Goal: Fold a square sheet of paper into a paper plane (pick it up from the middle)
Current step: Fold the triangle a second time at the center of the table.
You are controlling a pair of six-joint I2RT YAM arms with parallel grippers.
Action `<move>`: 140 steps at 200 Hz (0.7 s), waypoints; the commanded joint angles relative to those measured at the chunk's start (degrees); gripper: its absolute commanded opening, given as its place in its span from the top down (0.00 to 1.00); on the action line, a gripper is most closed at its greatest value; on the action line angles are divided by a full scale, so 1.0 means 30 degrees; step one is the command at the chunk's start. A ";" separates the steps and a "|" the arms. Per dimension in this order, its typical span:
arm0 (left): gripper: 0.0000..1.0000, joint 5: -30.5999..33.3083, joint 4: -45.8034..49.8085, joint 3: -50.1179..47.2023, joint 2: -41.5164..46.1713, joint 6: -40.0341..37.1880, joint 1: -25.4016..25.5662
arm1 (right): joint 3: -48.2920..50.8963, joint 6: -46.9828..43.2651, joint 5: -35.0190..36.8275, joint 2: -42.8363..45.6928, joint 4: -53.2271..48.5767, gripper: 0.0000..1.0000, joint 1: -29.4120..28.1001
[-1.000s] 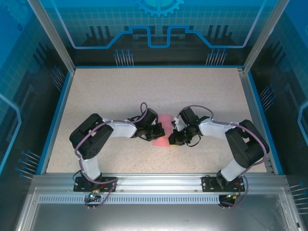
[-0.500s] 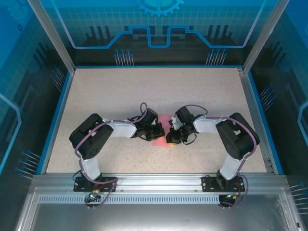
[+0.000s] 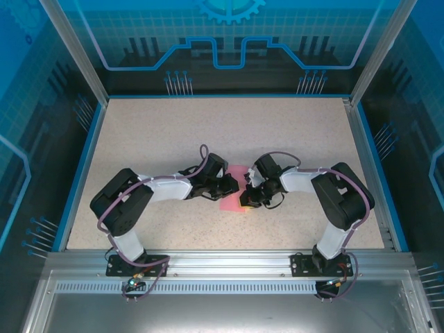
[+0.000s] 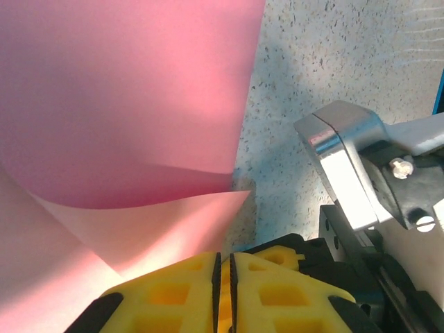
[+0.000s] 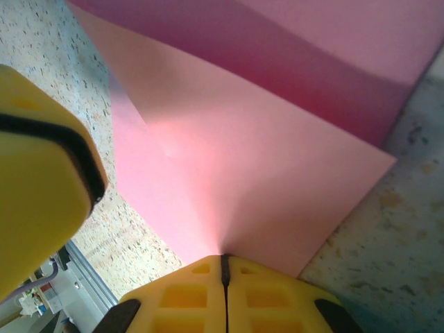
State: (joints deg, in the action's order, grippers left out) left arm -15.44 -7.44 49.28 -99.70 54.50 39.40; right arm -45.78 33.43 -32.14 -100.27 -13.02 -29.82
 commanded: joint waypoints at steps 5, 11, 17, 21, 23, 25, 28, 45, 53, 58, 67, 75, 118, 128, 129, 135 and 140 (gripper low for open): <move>0.87 -0.0550 -0.0795 -0.0254 -0.0698 -0.0004 0.0154 | 0.0632 -0.0179 0.1015 -0.0663 -0.1081 0.95 0.0231; 0.87 -0.0460 -0.0778 -0.0254 -0.0858 -0.0016 0.0167 | 0.0641 -0.0186 0.1033 -0.0688 -0.1096 0.95 0.0257; 0.88 -0.0316 -0.0675 -0.0246 -0.1002 -0.0021 0.0140 | 0.0626 -0.0185 0.1053 -0.0730 -0.1110 0.95 0.0260; 0.88 -0.0208 -0.0591 -0.0253 -0.1067 -0.0077 0.0141 | 0.0664 -0.0186 0.1048 -0.0755 -0.1118 0.95 0.0250; 0.88 -0.0139 -0.0543 -0.0254 -0.1123 -0.0109 0.0147 | 0.0646 -0.0172 0.1046 -0.0756 -0.1112 0.95 0.0246; 0.89 -0.0071 -0.0480 -0.0239 -0.1166 -0.0117 0.0141 | 0.0679 -0.0183 0.1031 -0.0764 -0.1126 0.95 0.0244; 0.89 0.0035 -0.0398 -0.0233 -0.1250 -0.0163 0.0139 | 0.0675 -0.0201 0.1018 -0.0777 -0.1138 0.95 0.0244; 0.90 0.0588 0.0206 -0.0188 -0.1470 -0.0325 0.0133 | 0.0710 -0.0215 0.1088 -0.0769 -0.1185 0.95 0.0272; 0.90 0.0918 0.0459 -0.0195 -0.1560 -0.0450 0.0139 | 0.0740 -0.0249 0.1075 -0.0748 -0.1224 0.95 0.0314; 0.91 0.1073 0.0592 -0.0195 -0.1613 -0.0485 0.0099 | 0.0746 -0.0273 0.1075 -0.0745 -0.1254 0.96 0.0303; 0.91 0.1368 0.0732 -0.0246 -0.1702 -0.0556 0.0019 | 0.0756 -0.0329 0.1119 -0.0726 -0.1315 0.96 0.0331; 0.92 0.1534 0.0897 -0.0239 -0.1842 -0.0513 -0.0086 | 0.0757 -0.0384 0.1165 -0.0696 -0.1396 0.96 0.0359; 0.93 0.2695 0.2398 -0.0312 -0.1793 -0.0333 -0.0859 | 0.0758 -0.0501 0.1209 -0.0483 -0.1653 0.97 0.0552; 0.93 0.2742 0.2528 -0.0312 -0.1788 -0.0295 -0.1099 | 0.0733 -0.0509 0.1192 -0.0481 -0.1682 0.96 0.0584; 0.93 0.2744 0.2548 -0.0312 -0.1782 -0.0281 -0.1124 | 0.0731 -0.0509 0.1192 -0.0492 -0.1689 0.96 0.0575; 0.94 0.2795 0.2622 -0.0327 -0.1802 -0.0240 -0.1230 | 0.0729 -0.0535 0.1149 -0.0485 -0.1698 0.97 0.0575; 0.93 0.2857 0.2655 -0.0298 -0.1750 -0.0244 -0.1315 | 0.0718 -0.0538 0.1109 -0.0459 -0.1697 0.97 0.0582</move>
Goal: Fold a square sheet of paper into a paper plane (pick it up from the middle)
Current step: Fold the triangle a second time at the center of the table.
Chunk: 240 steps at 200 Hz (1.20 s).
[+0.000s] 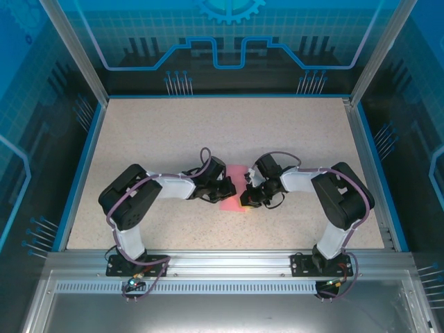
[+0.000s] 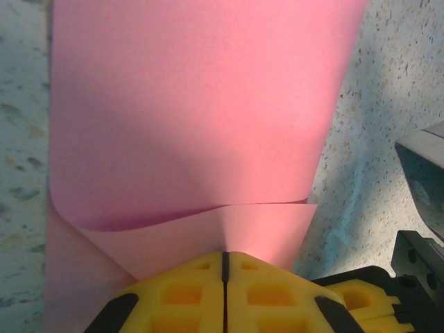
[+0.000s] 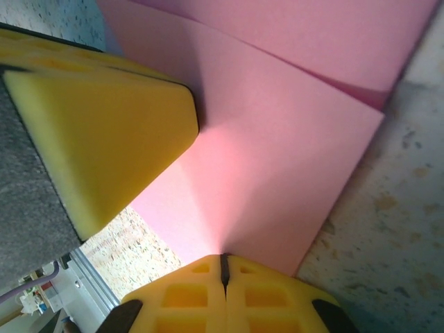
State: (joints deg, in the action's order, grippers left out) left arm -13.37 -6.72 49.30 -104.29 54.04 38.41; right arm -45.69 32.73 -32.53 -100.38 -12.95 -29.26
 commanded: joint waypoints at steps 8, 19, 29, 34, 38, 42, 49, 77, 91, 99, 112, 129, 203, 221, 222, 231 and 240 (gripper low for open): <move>0.94 0.2250 0.2467 -0.0313 -0.0181 -0.0093 -0.1097 | 0.0671 -0.0305 0.1233 -0.0434 -0.1710 0.96 0.0405; 0.93 0.2287 0.2450 -0.0319 -0.0145 -0.0086 -0.1253 | 0.0676 -0.0327 0.1151 -0.0437 -0.1718 0.97 0.0398; 0.93 0.2272 0.2446 -0.0272 -0.0083 -0.0120 -0.1397 | 0.0706 -0.0339 0.1148 -0.0415 -0.1718 0.96 0.0381; 0.93 0.2251 0.2431 -0.0284 -0.0056 -0.0132 -0.1487 | 0.0744 -0.0388 0.1123 -0.0434 -0.1718 0.96 0.0393; 0.93 0.2257 0.2417 -0.0272 -0.0062 -0.0140 -0.1548 | 0.0730 -0.0392 0.1129 -0.0446 -0.1718 0.97 0.0391; 0.93 0.2243 0.2365 -0.0285 -0.0030 -0.0146 -0.1580 | 0.0729 -0.0389 0.1097 -0.0440 -0.1704 0.97 0.0374; 0.93 0.2214 0.2357 -0.0246 0.0020 -0.0169 -0.1692 | 0.0728 -0.0420 0.1061 -0.0464 -0.1718 0.97 0.0377; 0.91 0.2039 0.2226 -0.0174 0.0064 -0.0362 -0.2138 | 0.0754 -0.0480 0.0990 -0.0513 -0.1675 0.97 0.0384; 0.91 0.1923 0.2097 -0.0147 0.0045 -0.0457 -0.2308 | 0.0758 -0.0450 0.0888 -0.0551 -0.1625 0.97 0.0379; 0.91 0.1887 0.1986 -0.0144 -0.0014 -0.0533 -0.2405 | 0.0758 -0.0451 0.0805 -0.0554 -0.1630 0.97 0.0393; 0.91 0.1877 0.1860 -0.0187 -0.0067 -0.0583 -0.2567 | 0.0711 -0.0434 0.0739 -0.0587 -0.1569 0.97 0.0386; 0.91 0.1761 0.1610 -0.0387 -0.0094 -0.0667 -0.2835 | 0.0672 -0.0448 0.0693 -0.0742 -0.1514 0.97 0.0391; 0.91 0.1504 0.1804 -0.0349 0.0263 -0.1123 -0.3665 | 0.0740 -0.0422 0.0566 -0.0562 -0.1513 0.96 0.0391; 0.91 0.1177 0.1821 -0.0210 0.0715 -0.1296 -0.3721 | 0.0685 -0.0387 0.0447 -0.0565 -0.1417 0.96 0.0402; 0.91 0.1146 0.1826 -0.0192 0.0762 -0.1305 -0.3707 | 0.0678 -0.0390 0.0431 -0.0560 -0.1421 0.96 0.0404; 0.90 0.0947 0.1859 -0.0122 0.1134 -0.1387 -0.3693 | 0.0644 -0.0364 0.0391 -0.0570 -0.1425 0.96 0.0375; 0.89 0.0771 0.1918 -0.0031 0.1602 -0.1506 -0.3715 | 0.0612 -0.0363 0.0401 -0.0572 -0.1382 0.96 0.0379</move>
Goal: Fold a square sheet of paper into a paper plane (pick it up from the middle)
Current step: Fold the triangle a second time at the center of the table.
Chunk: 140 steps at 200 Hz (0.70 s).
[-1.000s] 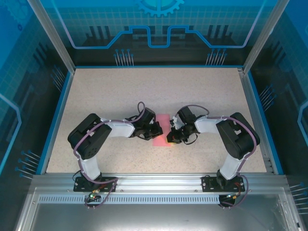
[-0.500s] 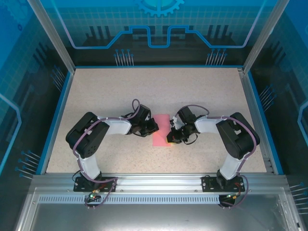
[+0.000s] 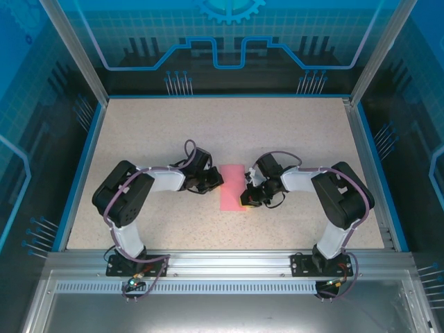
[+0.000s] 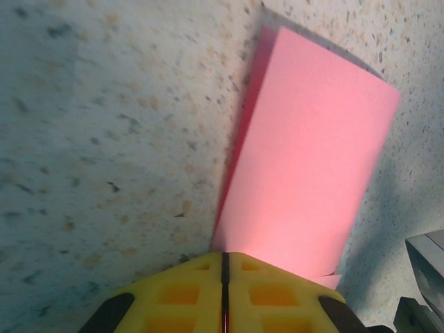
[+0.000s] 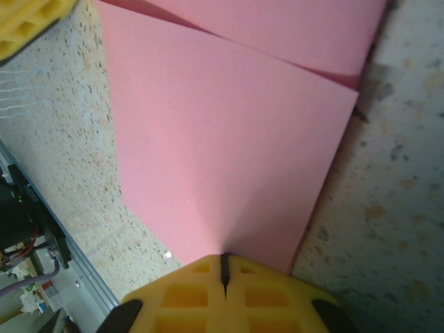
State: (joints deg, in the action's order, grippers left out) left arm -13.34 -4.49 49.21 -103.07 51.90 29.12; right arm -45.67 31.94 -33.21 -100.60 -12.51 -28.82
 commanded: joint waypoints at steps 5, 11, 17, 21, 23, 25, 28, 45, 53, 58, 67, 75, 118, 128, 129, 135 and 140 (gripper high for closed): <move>0.88 0.0682 0.1232 0.0024 0.1494 -0.0831 -0.0620 | 0.0553 -0.0101 0.0626 -0.0499 -0.1520 0.96 0.0253; 0.87 0.0627 0.1284 0.0032 0.1860 -0.0863 -0.0581 | 0.0553 -0.0072 0.0610 -0.0527 -0.1542 0.96 0.0251; 0.87 0.0575 0.1292 0.0004 0.2245 -0.0886 -0.0574 | 0.0546 -0.0072 0.0610 -0.0556 -0.1542 0.96 0.0237; 0.86 0.0505 0.1303 -0.0023 0.2504 -0.0893 -0.0586 | 0.0525 -0.0048 0.0584 -0.0569 -0.1527 0.96 0.0237; 0.86 0.0459 0.1302 -0.0026 0.2626 -0.0893 -0.0580 | 0.0519 -0.0044 0.0568 -0.0569 -0.1516 0.96 0.0225; 0.86 0.0448 0.1331 -0.0026 0.2744 -0.0915 -0.0571 | 0.0517 -0.0028 0.0549 -0.0569 -0.1506 0.96 0.0244; 0.85 0.0352 0.1334 -0.0049 0.2876 -0.0904 -0.0583 | 0.0516 -0.0041 0.0556 -0.0584 -0.1493 0.96 0.0258; 0.85 -0.0247 0.1307 -0.0052 0.3567 -0.0926 -0.0385 | 0.0445 -0.0013 0.0553 -0.0614 -0.1486 0.96 0.0202; 0.85 -0.0503 0.1266 -0.0055 0.3755 -0.0923 -0.0159 | 0.0399 -0.0006 0.0524 -0.0642 -0.1497 0.96 0.0209; 0.85 -0.0599 0.1270 -0.0013 0.3818 -0.0924 0.0029 | 0.0379 -0.0011 0.0538 -0.0632 -0.1495 0.96 0.0219; 0.85 -0.0793 0.1279 0.0087 0.3806 -0.0952 0.0402 | 0.0356 -0.0011 0.0539 -0.0650 -0.1498 0.96 0.0209; 0.85 -0.1096 0.1236 0.0167 0.3674 -0.1002 0.0767 | 0.0313 0.0012 0.0525 -0.0634 -0.1484 0.96 0.0198; 0.87 -0.1721 0.0550 0.0227 0.2086 -0.0785 0.1942 | 0.0239 0.0071 0.0524 -0.0524 -0.1487 0.96 0.0203; 0.87 -0.1935 0.0156 0.0081 0.1680 -0.0617 0.1952 | 0.0224 0.0119 0.0524 -0.0489 -0.1483 0.96 0.0220; 0.87 -0.1952 0.0123 0.0042 0.1626 -0.0580 0.1967 | 0.0224 0.0126 0.0524 -0.0485 -0.1483 0.96 0.0211; 0.87 -0.2039 -0.0117 -0.0033 0.1391 -0.0492 0.1959 | 0.0223 0.0130 0.0551 -0.0474 -0.1498 0.96 0.0198; 0.87 -0.2081 -0.0264 -0.0097 0.1205 -0.0412 0.1999 | 0.0223 0.0133 0.0563 -0.0454 -0.1484 0.96 0.0188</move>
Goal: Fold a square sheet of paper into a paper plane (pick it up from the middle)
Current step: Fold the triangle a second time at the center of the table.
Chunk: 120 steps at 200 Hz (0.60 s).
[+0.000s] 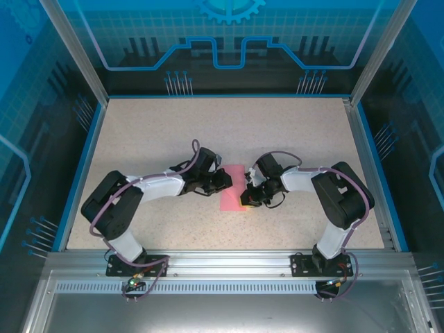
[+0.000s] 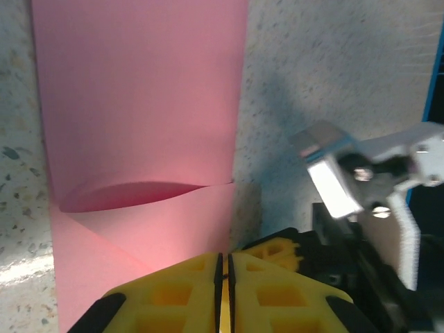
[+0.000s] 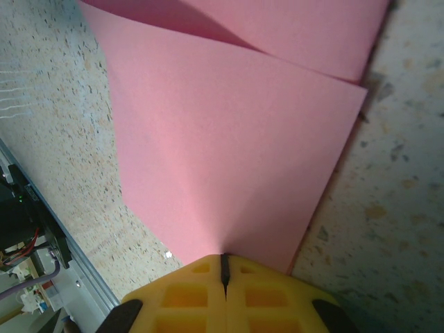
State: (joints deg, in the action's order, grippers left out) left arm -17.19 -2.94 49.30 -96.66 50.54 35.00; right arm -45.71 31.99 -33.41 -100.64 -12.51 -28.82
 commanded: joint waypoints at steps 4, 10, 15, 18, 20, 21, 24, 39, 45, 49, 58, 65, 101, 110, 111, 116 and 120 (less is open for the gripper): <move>0.87 -0.0830 -0.0881 -0.0157 -0.1071 0.0031 0.0032 | 0.0256 0.0122 0.0626 -0.0423 -0.1491 0.96 0.0216; 0.88 -0.0834 -0.0906 -0.0171 -0.1283 0.0043 0.0026 | 0.0239 0.0119 0.0620 -0.0396 -0.1483 0.96 0.0202; 0.88 -0.0783 -0.0910 -0.0173 -0.1425 0.0031 0.0052 | 0.0240 0.0144 0.0604 -0.0376 -0.1484 0.96 0.0226; 0.88 -0.0738 -0.0897 -0.0184 -0.1494 0.0027 0.0025 | 0.0238 0.0148 0.0591 -0.0353 -0.1491 0.95 0.0212; 0.88 -0.0692 -0.0896 -0.0220 -0.1557 -0.0002 0.0030 | 0.0238 0.0163 0.0575 -0.0336 -0.1470 0.96 0.0204; 0.88 -0.0674 -0.0895 -0.0226 -0.1572 -0.0017 0.0026 | 0.0267 0.0155 0.0567 -0.0314 -0.1462 0.96 0.0203; 0.88 -0.0600 -0.0873 -0.0249 -0.1652 -0.0052 0.0026 | 0.0278 0.0175 0.0546 -0.0272 -0.1415 0.96 0.0202; 0.89 -0.0049 -0.0386 -0.0221 -0.2046 -0.0175 0.0046 | 0.0284 0.0265 0.0261 -0.0016 -0.1228 0.95 0.0173; 0.89 0.0212 -0.0074 -0.0174 -0.2161 -0.0195 0.0022 | 0.0196 0.0295 0.0141 0.0096 -0.1220 0.95 0.0160; 0.89 0.0385 0.0174 -0.0133 -0.2272 -0.0274 0.0038 | 0.0144 0.0295 0.0072 0.0189 -0.1234 0.95 0.0124; 0.90 0.0824 0.0840 0.0000 -0.2420 -0.0412 0.0050 | -0.0085 0.0339 0.0016 0.0389 -0.1306 0.94 -0.0028; 0.91 0.1067 0.1156 0.0003 -0.2495 -0.0513 0.0030 | -0.0337 0.0339 -0.0022 0.0553 -0.1485 0.94 -0.0187; 0.91 0.1376 0.1374 -0.0284 -0.2599 -0.0560 0.0026 | -0.2084 0.0524 0.0315 0.0614 -0.2014 0.93 -0.1258; 0.91 0.1365 0.1304 -0.0309 -0.2599 -0.0571 0.0035 | -0.2460 0.0663 0.0531 0.0383 -0.2037 0.93 -0.1458; 0.91 0.1365 0.1303 -0.0299 -0.2591 -0.0580 0.0043 | -0.2503 0.0684 0.0560 0.0368 -0.2038 0.93 -0.1478; 0.91 0.1350 0.1297 -0.0296 -0.2591 -0.0565 0.0035 | -0.2689 0.0746 0.0729 0.0212 -0.2068 0.93 -0.1596; 0.91 0.1331 0.1302 -0.0280 -0.2597 -0.0576 0.0030 | -0.2836 0.0804 0.0825 0.0101 -0.2062 0.93 -0.1679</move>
State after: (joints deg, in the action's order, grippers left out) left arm -15.88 -2.83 49.34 -103.22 50.43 35.00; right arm -50.65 33.06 -32.45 -100.07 -17.06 -31.99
